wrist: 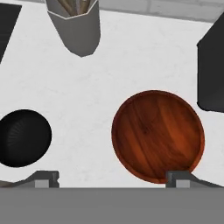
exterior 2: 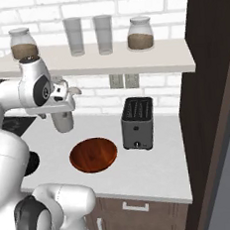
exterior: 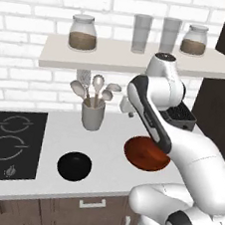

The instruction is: Pick up the bowls on the counter and stack them on top of one another in the open cabinet. Place the smaller bowl on top of the larger bowl.

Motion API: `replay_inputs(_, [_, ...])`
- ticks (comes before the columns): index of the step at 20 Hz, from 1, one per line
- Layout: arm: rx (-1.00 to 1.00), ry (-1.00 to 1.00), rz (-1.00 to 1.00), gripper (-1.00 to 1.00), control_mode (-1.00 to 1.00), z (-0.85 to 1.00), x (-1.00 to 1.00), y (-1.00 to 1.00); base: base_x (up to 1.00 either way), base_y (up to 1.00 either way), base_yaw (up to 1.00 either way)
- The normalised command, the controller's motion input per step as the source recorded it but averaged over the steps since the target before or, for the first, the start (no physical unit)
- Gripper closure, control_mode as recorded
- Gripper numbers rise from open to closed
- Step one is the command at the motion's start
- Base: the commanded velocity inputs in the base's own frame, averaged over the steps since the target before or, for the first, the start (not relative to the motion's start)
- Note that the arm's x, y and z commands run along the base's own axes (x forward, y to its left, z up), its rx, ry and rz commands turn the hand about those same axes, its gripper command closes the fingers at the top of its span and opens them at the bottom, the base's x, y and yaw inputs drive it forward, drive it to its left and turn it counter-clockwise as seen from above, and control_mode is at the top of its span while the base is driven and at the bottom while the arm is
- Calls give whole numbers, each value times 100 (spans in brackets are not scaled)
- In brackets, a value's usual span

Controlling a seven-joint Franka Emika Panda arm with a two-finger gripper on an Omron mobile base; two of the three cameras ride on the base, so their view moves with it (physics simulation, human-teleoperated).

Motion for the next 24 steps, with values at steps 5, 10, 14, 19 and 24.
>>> replay_inputs(5, [0,5,2,-100,-100,-53,0,100,0,0,0])
replay_inputs(10, [0,10,5,-100,-100,-63,0,100,0,0,0])
replay_inputs(14, [5,17,6,-100,-100,-87,0,100,0,0,0])
replay_inputs(19, [1,17,6,-100,-100,-64,0,52,0,0,0])
replay_inputs(24, [-10,4,0,-100,-100,-49,0,-2,0,0,0])
